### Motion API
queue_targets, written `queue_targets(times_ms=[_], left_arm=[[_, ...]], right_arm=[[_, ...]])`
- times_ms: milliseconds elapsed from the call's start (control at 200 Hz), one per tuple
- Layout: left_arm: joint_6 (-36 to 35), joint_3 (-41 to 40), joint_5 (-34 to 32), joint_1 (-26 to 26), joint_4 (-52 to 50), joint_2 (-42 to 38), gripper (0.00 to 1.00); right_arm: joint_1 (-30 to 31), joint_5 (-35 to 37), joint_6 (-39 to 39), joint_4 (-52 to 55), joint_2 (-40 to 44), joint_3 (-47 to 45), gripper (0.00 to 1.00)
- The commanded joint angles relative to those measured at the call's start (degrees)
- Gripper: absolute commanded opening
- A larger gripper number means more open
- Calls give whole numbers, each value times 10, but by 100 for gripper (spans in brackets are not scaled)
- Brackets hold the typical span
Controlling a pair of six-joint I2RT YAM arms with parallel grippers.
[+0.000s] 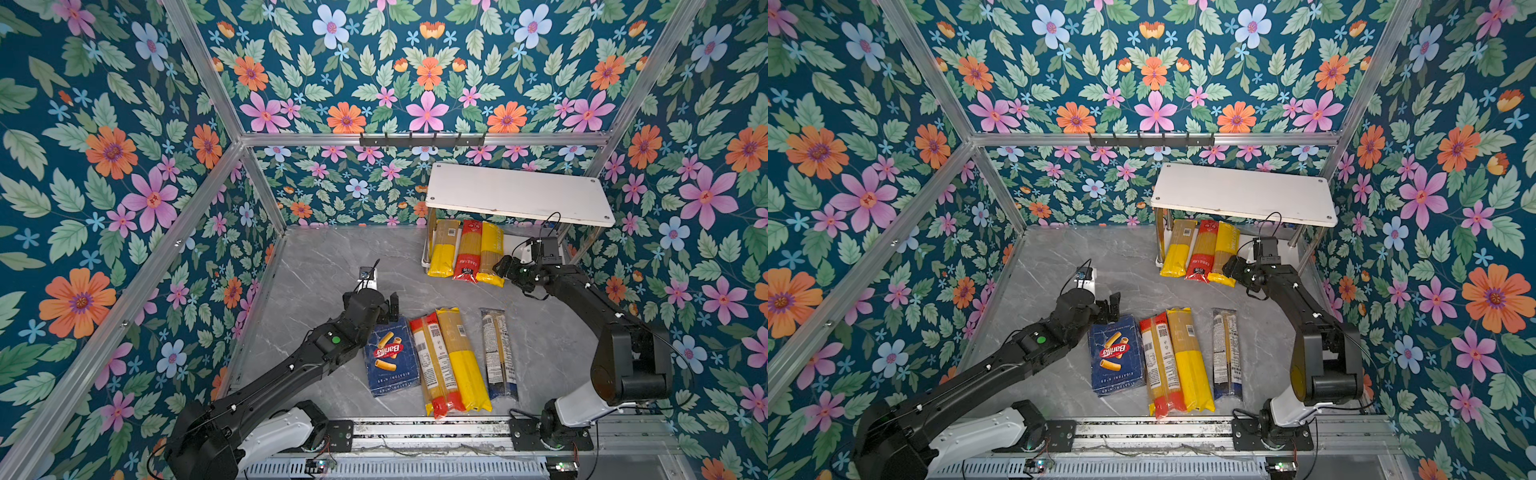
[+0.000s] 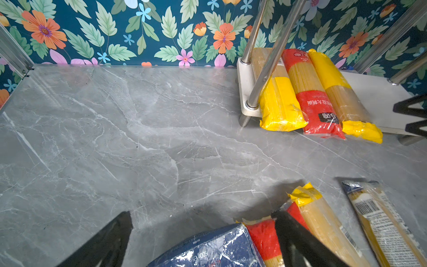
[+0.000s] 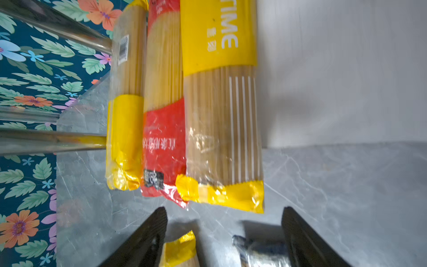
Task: Arrange pasta packages on shelves
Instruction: Place the pasta bag on the shelf, then pick up the pasta bag from the middle-right of the table.
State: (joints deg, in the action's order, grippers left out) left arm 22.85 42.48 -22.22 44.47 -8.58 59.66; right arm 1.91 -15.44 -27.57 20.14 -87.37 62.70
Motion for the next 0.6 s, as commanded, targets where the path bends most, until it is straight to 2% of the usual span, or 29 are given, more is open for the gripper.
queue_targets(times_ms=[0,165,260,455,595], left_arm=[[16,-4,8,-1,-17,-12,99],[36,-17,23,0,-21,-27,100],[41,-20,65,2,-13,-28,100],[57,-24,87,33,3,-25,100],[71,-28,88,50,1,-28,100]], right_arm=[[17,4,-8,49,37,-29,80],[95,71,-7,117,108,-82,80],[140,95,-31,138,154,-126,81],[245,162,-102,200,220,-181,99],[294,198,-159,259,230,-194,99]])
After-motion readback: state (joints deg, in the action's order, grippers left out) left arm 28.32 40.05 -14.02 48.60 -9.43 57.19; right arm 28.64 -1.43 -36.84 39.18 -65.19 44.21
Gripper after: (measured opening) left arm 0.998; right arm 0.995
